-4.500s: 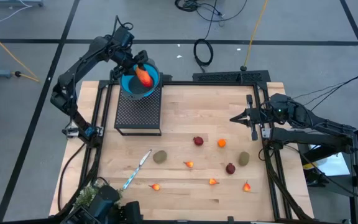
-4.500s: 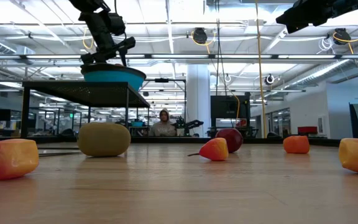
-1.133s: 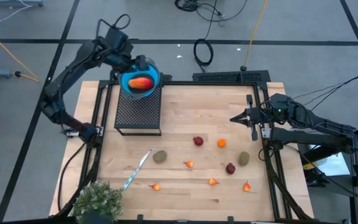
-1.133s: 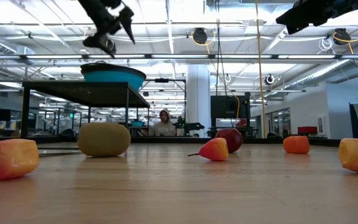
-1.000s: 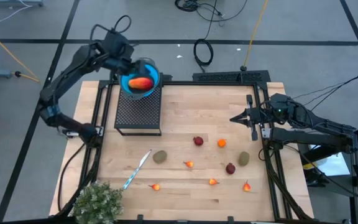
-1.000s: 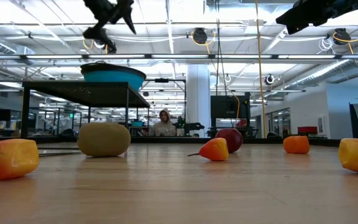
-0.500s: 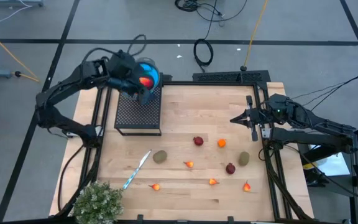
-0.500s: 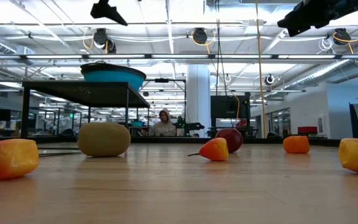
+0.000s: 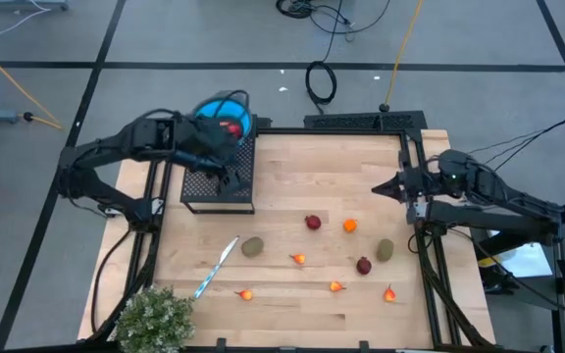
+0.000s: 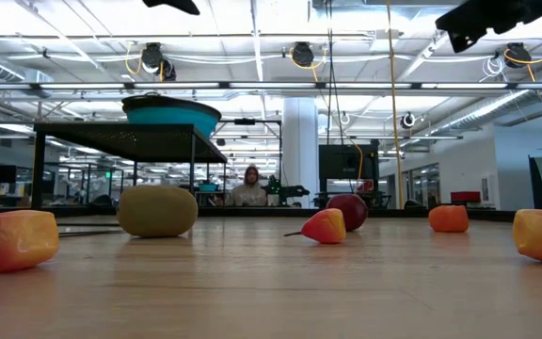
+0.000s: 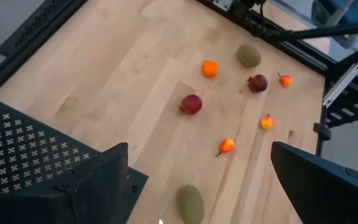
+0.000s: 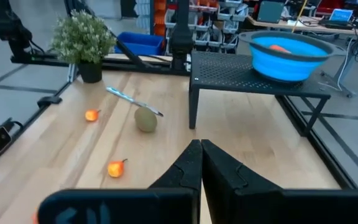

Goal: Pick & Place Fruit
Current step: Put the brown kiwi into the blue strainer bowl on the shelf

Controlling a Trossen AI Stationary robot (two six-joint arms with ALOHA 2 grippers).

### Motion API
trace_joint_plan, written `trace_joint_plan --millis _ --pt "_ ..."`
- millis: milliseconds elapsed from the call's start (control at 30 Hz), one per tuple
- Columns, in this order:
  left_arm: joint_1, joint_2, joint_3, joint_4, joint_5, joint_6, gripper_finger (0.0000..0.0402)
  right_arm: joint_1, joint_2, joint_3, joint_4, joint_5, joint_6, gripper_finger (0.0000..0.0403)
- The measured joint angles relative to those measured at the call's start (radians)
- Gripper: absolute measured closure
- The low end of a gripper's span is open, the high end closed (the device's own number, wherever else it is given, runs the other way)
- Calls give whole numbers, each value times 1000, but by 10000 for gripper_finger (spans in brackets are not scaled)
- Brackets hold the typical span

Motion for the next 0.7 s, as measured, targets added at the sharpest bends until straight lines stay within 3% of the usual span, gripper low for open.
trace_joint_plan --millis 200,400,700 --pt "-81 30 0 7 -109 -126 9 0 -64 -27 16 0 6 403" --pt "-149 89 0 7 -193 -232 9 0 -154 -169 126 0 8 403" --pt "-226 229 0 2 -150 -399 9 0 -267 -339 265 -3 16 403"
